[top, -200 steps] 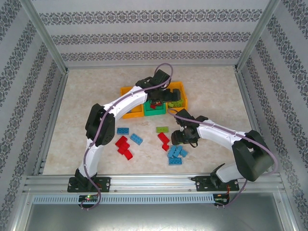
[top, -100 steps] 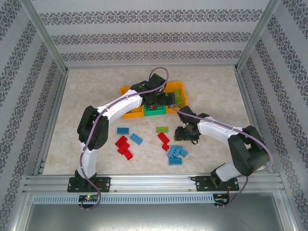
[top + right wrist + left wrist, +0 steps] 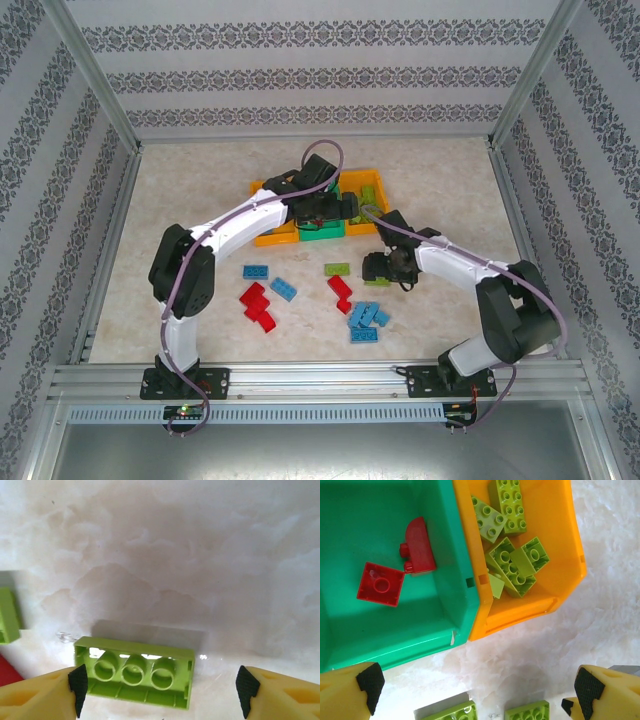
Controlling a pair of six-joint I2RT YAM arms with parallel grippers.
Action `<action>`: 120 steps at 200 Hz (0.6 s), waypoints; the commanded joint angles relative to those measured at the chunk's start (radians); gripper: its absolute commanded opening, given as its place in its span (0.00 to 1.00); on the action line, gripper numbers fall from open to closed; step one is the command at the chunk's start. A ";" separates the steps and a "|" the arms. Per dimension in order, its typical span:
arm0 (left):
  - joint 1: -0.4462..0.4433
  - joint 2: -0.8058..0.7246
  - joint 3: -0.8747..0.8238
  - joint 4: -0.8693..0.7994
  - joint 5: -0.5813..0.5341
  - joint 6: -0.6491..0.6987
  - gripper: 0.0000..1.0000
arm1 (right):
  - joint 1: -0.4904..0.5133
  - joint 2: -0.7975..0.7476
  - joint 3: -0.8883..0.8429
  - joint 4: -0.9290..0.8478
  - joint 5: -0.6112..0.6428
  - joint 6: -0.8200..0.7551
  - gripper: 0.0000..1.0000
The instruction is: Sort the legos into containers by color
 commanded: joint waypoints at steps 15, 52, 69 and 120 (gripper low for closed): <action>0.019 -0.059 -0.047 0.030 -0.028 0.002 0.99 | 0.038 -0.027 0.005 -0.031 0.014 0.106 0.86; 0.034 -0.082 -0.086 0.036 -0.023 0.010 1.00 | 0.067 0.026 0.030 -0.030 0.025 0.150 0.88; 0.040 -0.096 -0.110 0.046 -0.021 0.012 1.00 | 0.078 0.054 0.036 -0.037 0.039 0.159 0.89; 0.052 -0.136 -0.154 0.059 -0.029 0.027 0.99 | 0.087 0.116 0.051 -0.024 0.056 0.166 0.88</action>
